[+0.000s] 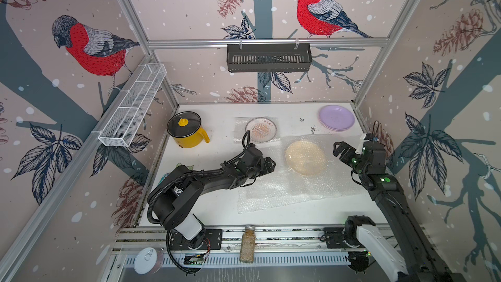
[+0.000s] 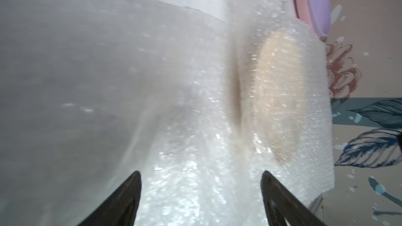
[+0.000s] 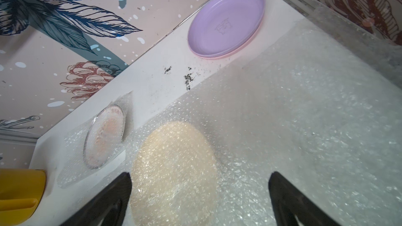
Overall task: Unpack dinner plates from bubble wrap
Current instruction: Unwrap the bubble wrap.
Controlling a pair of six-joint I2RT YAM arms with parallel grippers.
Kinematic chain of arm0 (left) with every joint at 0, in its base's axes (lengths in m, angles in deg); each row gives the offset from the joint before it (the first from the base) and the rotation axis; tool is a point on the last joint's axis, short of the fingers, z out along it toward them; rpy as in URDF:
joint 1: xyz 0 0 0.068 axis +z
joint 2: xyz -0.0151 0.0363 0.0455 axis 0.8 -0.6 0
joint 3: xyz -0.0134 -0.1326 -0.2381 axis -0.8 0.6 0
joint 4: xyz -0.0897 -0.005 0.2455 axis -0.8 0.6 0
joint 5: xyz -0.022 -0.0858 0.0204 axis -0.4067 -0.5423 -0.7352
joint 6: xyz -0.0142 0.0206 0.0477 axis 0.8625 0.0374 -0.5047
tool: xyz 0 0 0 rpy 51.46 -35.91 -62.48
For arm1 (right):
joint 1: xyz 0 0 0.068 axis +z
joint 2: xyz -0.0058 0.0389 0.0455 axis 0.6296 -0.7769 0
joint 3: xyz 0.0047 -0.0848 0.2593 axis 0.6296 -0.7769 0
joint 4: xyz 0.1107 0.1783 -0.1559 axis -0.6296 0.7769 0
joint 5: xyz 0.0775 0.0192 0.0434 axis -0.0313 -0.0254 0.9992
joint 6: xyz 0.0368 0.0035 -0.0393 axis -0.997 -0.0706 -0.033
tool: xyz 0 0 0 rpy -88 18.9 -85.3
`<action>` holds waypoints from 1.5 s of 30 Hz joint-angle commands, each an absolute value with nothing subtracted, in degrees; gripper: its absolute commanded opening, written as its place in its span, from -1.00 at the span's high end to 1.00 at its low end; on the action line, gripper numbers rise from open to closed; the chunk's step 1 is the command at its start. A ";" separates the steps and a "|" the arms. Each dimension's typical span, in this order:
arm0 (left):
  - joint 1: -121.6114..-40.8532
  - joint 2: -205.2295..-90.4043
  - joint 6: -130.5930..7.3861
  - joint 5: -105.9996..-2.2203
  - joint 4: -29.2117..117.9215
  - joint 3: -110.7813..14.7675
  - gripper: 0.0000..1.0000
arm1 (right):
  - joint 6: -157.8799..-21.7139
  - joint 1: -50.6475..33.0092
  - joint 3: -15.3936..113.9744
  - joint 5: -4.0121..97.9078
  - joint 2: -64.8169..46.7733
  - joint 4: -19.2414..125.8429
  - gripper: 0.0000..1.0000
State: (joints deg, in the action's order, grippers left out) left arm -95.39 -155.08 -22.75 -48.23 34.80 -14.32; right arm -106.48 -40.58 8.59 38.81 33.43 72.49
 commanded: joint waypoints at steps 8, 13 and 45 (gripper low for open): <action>-87.13 -157.40 -24.85 -52.47 31.31 -9.09 -0.70 | -106.32 -48.78 4.24 46.11 30.96 68.98 -0.98; -79.60 -156.23 -26.26 -55.05 30.83 -4.93 -0.69 | -105.60 -49.41 2.79 51.99 27.89 66.34 -0.98; -89.52 -126.47 -43.48 -53.44 44.12 -9.09 -0.78 | -108.26 -22.07 14.27 36.94 29.74 73.92 0.91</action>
